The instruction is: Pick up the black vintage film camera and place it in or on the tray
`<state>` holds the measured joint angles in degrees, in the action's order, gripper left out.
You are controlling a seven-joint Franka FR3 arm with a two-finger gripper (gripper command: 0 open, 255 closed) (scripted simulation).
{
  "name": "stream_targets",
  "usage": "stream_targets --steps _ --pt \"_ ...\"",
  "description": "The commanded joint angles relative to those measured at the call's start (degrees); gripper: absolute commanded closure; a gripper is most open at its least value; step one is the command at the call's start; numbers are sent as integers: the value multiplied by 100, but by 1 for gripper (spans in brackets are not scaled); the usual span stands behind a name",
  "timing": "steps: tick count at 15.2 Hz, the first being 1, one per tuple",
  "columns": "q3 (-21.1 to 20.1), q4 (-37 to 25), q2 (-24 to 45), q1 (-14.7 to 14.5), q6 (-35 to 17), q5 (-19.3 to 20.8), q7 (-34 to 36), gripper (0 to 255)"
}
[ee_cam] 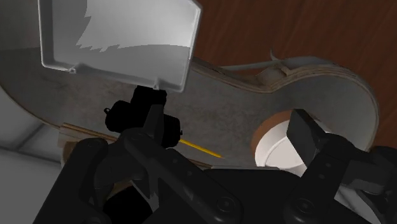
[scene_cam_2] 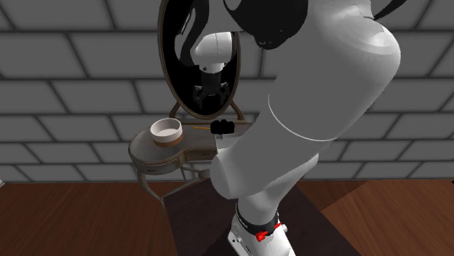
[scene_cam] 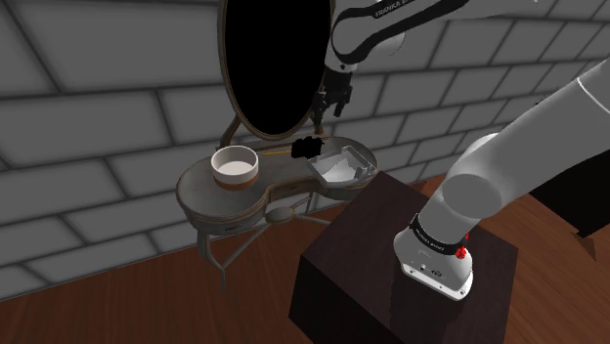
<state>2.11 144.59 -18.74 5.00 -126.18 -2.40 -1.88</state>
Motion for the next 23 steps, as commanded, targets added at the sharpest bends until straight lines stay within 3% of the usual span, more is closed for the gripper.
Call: stream_targets --steps 1,12,19,23 --pt "35 -16 384 41 -371 36 -24 0" --pt "267 -701 2779 273 -2061 119 -203 0" --pt "347 -1579 4336 467 -2732 65 -324 0" --pt "310 -1642 4636 502 -2970 27 -352 0"
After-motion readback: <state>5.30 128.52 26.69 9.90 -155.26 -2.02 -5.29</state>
